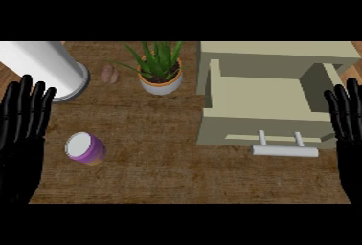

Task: Pick up the can, place it into the drawer and close the drawer

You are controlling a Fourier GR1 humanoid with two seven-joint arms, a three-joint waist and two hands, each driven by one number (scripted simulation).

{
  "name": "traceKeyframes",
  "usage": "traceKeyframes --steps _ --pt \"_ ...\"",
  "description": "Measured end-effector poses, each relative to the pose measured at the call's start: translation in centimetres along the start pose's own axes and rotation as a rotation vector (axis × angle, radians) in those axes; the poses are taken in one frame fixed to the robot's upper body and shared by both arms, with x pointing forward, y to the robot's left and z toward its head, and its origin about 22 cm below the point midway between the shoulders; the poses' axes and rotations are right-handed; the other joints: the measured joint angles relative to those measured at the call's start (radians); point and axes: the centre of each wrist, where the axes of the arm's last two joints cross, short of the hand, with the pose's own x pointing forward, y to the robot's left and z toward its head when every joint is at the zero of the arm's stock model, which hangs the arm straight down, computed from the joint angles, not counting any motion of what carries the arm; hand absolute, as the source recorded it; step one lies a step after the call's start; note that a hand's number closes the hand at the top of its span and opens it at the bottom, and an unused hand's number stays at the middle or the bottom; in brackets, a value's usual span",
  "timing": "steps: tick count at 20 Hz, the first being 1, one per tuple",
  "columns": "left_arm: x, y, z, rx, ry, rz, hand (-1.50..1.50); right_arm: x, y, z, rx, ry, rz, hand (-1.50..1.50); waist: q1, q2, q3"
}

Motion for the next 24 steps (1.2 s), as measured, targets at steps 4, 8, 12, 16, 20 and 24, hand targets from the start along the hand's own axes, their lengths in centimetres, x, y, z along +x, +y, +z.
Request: traceKeyframes --steps 4,8,12,16,20,24 --pt "-0.1 1.6 0.2 -0.175 -0.029 0.11 -1.5 0.0 0.6 0.0 0.027 -0.015 -0.02 -1.5 -0.016 0.017 0.012" --pt "-1.2 3.2 0.7 -0.43 0.059 0.17 -1.5 -1.1 0.4 0.7 -0.034 0.083 -0.04 -1.5 -0.031 0.028 0.015" --pt "-2.1 8.0 1.0 -0.573 0.193 0.162 -1.5 -1.5 -0.4 1.6 -0.118 0.204 -0.031 -1.5 -0.035 0.03 0.018" --pt "-1.7 13.7 0.9 -0.643 0.243 0.178 -1.5 -1.3 -2.0 2.8 -0.156 0.256 -0.02 -1.5 -0.035 0.027 0.02" --pt "-1.3 18.4 0.9 -0.675 0.267 0.194 -1.5 -1.4 -3.8 4.0 -0.168 0.275 -0.017 -1.5 -0.036 0.026 0.021" --pt "-1.0 21.3 0.9 -0.664 0.273 0.201 -1.5 -1.1 -5.4 5.0 -0.171 0.279 -0.019 -1.5 -0.036 0.026 0.022"
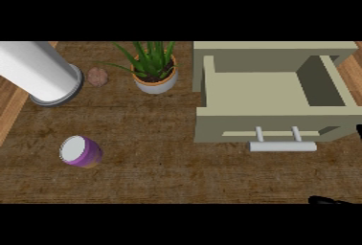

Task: Pick up the can, place it into the drawer and close the drawer

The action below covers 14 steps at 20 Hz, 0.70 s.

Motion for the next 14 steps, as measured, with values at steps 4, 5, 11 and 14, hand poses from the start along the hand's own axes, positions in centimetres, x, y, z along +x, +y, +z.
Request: traceKeyframes --steps 4,5,11,14 --pt "0.0 1.3 1.5 0.036 0.015 0.022 -1.5 -0.3 -1.5 0.9 0.0 0.004 -0.005 -1.5 0.0 0.0 0.0" --pt "0.2 1.7 1.6 0.038 0.023 0.036 -1.5 -0.3 -2.0 1.0 -0.002 0.004 -0.007 -1.5 -0.001 0.0 0.0" --pt "0.1 3.1 2.0 0.043 0.062 0.149 -1.5 -0.5 -3.5 2.3 0.004 0.011 -0.009 -1.5 -0.004 0.0 0.001" --pt "-0.1 3.3 0.6 0.029 0.08 0.201 -1.5 -0.3 -4.0 2.6 0.007 0.013 -0.005 -1.5 -0.005 0.0 0.001"
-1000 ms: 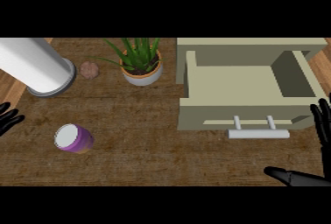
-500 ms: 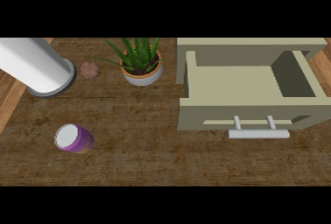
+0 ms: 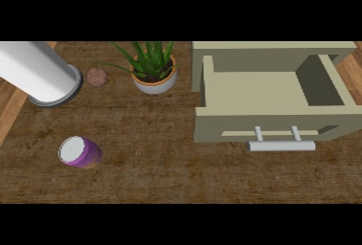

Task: Pick up the can, place it into the drawer and close the drawer

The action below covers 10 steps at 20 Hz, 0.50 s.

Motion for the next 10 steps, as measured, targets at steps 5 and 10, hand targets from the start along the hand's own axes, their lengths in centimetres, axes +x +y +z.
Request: traceKeyframes --steps 5,10 --pt "-0.2 -0.3 -1.9 -0.009 0.039 0.066 -1.5 -0.3 -1.7 1.3 -0.001 -0.004 -0.006 -1.5 0.0 -0.001 0.0" --pt "-1.9 -1.5 -3.2 -0.018 0.062 0.104 -1.5 -0.1 -2.7 1.9 -0.006 -0.006 -0.01 -1.5 0.003 -0.001 0.0"
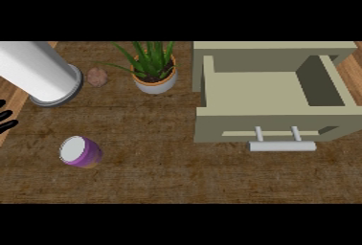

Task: Pick up the can, place it into the drawer and close the drawer

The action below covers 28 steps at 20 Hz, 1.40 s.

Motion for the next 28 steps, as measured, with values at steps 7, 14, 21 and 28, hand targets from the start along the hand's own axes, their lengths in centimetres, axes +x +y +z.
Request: traceKeyframes --steps 7,14,21,28 --pt "-2.6 -0.7 -2.2 0.018 0.034 -0.002 -1.5 1.0 -1.0 0.7 0.006 -0.001 0.011 -1.5 0.0 0.0 -0.001" --pt "-5.7 -0.3 -4.0 0.045 0.063 -0.016 -1.5 1.9 -1.8 1.7 0.005 0.005 0.01 -1.5 -0.002 0.001 -0.001" --pt "-9.3 0.0 -4.4 0.089 0.086 -0.035 -1.5 1.7 -2.1 1.9 0.007 0.001 0.01 -1.5 -0.001 0.001 -0.001" --pt "-11.8 1.4 -4.2 0.153 0.074 -0.057 -1.5 2.0 -2.5 2.2 0.012 0.008 0.012 -1.5 -0.003 0.002 -0.001"
